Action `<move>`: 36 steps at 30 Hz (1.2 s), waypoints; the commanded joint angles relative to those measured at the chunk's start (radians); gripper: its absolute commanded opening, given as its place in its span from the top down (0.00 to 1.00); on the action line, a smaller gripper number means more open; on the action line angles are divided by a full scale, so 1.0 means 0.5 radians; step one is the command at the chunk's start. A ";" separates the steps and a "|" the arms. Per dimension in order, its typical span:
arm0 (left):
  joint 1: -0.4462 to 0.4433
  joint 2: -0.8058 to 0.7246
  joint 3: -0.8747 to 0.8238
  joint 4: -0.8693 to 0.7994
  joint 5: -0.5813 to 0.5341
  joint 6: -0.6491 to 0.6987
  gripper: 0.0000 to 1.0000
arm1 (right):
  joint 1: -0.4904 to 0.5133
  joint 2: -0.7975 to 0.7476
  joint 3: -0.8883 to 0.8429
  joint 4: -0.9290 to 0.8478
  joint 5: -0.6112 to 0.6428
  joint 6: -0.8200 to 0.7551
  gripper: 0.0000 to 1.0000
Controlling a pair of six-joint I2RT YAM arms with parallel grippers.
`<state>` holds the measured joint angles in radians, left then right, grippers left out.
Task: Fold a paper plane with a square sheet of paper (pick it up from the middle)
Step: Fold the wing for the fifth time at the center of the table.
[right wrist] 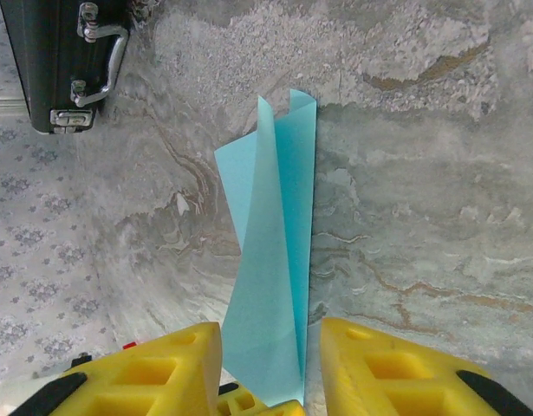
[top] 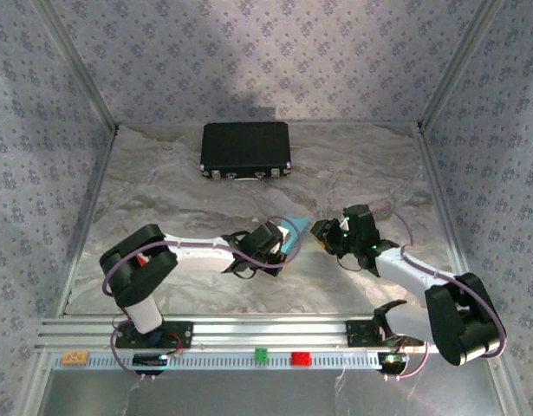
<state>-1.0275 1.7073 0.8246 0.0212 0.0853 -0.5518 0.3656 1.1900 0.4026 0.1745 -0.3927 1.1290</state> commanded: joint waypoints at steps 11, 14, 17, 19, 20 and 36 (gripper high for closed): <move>0.204 0.114 -0.175 0.487 0.597 -0.258 1.00 | 0.099 0.106 -0.007 0.207 -0.010 -0.267 0.75; 0.249 0.147 -0.205 0.596 0.713 -0.313 1.00 | 0.163 0.129 -0.005 0.246 0.051 -0.394 0.76; 0.295 0.171 -0.260 0.742 0.810 -0.393 1.00 | 0.215 0.161 0.001 0.285 0.043 -0.517 0.77; 0.321 0.186 -0.291 0.826 0.867 -0.445 1.00 | 0.214 0.208 0.027 0.293 -0.031 -0.549 0.78; 0.339 0.195 -0.308 0.871 0.890 -0.469 1.00 | 0.214 0.249 0.046 0.294 -0.076 -0.558 0.79; 0.468 0.279 -0.446 1.212 1.063 -0.748 1.00 | 0.224 0.747 0.224 0.614 -0.399 -0.547 0.84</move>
<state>-0.8066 1.8225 0.6254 0.5980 0.6022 -0.8886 0.4824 1.5341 0.4927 0.4500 -0.5606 0.8734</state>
